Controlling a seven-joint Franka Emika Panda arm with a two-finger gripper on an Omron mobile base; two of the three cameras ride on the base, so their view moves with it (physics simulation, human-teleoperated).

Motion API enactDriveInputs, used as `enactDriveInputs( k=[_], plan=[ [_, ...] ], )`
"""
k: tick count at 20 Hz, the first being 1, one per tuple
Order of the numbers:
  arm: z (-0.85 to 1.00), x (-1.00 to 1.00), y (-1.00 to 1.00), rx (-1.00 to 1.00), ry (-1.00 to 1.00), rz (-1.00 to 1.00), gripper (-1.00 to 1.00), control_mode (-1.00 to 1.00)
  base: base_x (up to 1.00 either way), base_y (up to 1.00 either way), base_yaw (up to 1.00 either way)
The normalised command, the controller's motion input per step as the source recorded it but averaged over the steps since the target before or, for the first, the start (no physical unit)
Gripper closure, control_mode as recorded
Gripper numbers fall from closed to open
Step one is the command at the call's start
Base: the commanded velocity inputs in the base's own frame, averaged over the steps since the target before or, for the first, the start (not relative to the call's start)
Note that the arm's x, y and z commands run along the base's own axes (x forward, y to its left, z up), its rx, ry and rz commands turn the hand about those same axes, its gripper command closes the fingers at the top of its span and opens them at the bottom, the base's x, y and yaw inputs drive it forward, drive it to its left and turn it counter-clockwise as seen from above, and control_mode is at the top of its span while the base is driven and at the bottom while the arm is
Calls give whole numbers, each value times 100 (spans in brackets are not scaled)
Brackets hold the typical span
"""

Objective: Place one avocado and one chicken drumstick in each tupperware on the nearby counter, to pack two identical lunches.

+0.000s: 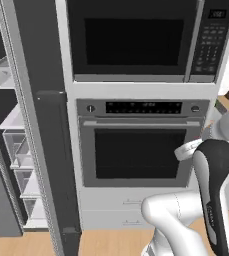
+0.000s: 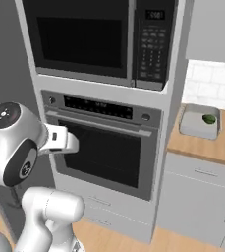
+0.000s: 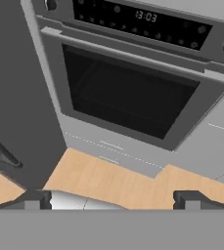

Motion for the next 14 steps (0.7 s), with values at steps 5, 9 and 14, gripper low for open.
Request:
enactDriveInputs(
  k=[5,9,14],
  plan=[
    [0,0,0,0,0,0,-100,100,-100,49,-17],
    [0,0,0,0,0,0,-100,100,-100,36,-17],
    [0,0,0,0,0,0,-100,100,-55,96,-4]
  ],
)
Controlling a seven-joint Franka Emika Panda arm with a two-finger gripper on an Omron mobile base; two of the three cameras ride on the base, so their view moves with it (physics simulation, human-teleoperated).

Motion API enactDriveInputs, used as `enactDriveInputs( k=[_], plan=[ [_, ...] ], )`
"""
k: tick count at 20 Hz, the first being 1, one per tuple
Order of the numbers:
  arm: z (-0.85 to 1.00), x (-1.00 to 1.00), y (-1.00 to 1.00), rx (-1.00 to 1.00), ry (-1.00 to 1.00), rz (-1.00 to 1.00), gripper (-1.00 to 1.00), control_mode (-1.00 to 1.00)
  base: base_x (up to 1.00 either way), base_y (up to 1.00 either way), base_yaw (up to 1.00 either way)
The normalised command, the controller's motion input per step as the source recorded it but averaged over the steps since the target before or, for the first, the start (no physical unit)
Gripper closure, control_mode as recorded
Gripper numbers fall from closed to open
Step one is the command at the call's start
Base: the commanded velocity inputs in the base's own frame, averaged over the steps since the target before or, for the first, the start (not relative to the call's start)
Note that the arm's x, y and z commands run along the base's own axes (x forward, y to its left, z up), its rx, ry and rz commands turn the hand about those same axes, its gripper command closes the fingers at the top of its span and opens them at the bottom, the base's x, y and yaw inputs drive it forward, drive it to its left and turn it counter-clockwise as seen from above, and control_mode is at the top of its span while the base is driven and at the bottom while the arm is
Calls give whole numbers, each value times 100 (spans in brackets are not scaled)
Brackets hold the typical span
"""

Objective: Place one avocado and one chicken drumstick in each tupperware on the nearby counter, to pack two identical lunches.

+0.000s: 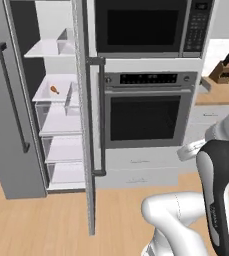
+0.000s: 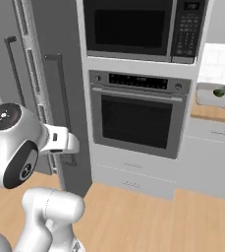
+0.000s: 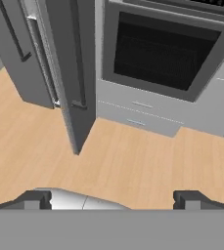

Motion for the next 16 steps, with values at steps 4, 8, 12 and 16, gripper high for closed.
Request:
enactDriveInputs(
  k=[4,8,12,16],
  plan=[
    [0,0,0,0,0,0,-100,100,1,100,0],
    [0,0,0,0,0,0,-100,100,13,100,-2],
    [0,0,0,0,0,0,-100,100,4,100,-7],
    [0,0,0,0,0,0,-100,100,19,100,-15]
  ],
)
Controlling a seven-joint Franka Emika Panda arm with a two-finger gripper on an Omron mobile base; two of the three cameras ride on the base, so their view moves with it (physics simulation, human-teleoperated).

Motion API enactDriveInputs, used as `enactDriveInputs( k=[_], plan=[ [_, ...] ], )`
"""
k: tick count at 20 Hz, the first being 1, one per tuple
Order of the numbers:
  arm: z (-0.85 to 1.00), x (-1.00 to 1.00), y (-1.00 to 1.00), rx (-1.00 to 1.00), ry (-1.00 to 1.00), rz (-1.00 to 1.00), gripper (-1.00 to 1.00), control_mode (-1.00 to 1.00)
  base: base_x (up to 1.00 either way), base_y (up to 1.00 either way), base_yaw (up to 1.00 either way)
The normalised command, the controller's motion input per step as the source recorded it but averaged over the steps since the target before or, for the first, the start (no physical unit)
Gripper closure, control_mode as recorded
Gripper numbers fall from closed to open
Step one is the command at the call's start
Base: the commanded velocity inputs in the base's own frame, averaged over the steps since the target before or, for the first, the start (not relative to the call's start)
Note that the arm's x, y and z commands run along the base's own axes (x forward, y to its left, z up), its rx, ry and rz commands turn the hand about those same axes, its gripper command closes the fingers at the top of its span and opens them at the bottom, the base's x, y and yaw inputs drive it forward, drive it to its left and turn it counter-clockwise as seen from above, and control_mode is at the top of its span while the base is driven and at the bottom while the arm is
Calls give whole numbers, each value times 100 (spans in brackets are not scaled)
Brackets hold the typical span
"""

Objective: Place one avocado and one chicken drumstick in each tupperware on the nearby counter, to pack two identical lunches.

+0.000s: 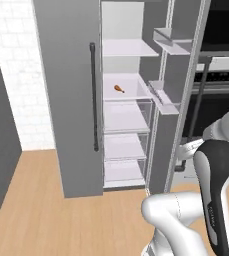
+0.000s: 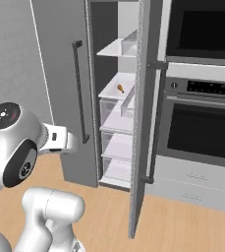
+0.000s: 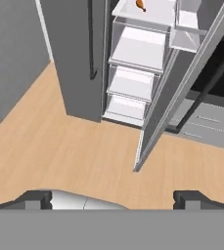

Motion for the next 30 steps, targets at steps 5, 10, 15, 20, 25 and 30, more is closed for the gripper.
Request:
enactDriveInputs(
  k=[5,10,15,20,25,30],
  plan=[
    [0,0,0,0,0,0,-100,100,38,78,-19],
    [0,0,0,0,0,0,-100,100,59,-15,-7],
    [0,0,0,0,0,0,-100,100,67,-42,0],
    [0,0,0,0,0,0,-100,100,51,-31,0],
    [0,0,0,0,0,0,-100,100,60,0,0],
    [0,0,0,0,0,0,-100,100,61,-6,0]
  ],
)
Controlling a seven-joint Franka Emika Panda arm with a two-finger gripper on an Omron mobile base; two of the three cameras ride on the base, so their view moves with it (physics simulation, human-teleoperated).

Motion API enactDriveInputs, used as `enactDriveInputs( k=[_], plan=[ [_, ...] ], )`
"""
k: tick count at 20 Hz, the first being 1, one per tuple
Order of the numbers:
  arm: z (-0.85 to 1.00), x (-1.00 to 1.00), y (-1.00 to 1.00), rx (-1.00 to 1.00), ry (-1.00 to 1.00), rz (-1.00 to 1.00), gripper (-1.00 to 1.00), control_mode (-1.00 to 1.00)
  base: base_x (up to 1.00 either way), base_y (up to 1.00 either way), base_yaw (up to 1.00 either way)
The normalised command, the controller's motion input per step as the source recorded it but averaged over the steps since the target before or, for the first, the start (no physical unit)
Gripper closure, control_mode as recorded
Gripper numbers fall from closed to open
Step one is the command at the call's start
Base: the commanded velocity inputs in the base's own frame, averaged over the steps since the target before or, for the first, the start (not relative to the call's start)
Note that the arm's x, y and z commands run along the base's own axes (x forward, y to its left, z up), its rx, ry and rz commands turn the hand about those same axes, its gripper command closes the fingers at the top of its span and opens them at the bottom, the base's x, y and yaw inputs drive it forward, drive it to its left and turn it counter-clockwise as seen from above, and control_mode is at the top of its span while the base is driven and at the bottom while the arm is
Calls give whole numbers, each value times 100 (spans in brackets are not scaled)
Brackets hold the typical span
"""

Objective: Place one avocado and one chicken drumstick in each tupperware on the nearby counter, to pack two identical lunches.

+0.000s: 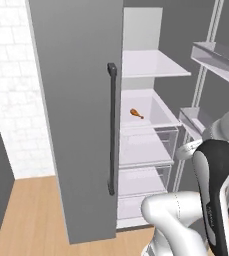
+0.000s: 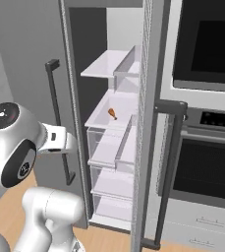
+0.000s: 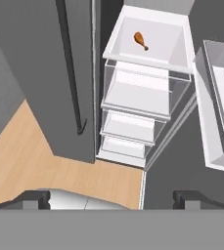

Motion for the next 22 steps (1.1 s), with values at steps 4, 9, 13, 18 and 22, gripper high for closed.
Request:
enactDriveInputs(
  k=[4,9,13,18,22],
  plan=[
    [0,0,0,0,0,0,-100,100,59,-4,0],
    [0,0,0,0,0,0,-100,100,50,-1,0],
    [-43,45,-5,-2,0,0,-100,-100,0,0,0],
    [-49,70,0,-1,-5,0,-100,-100,0,0,0],
    [-8,57,-1,0,0,0,-100,-100,0,0,0]
  ],
)
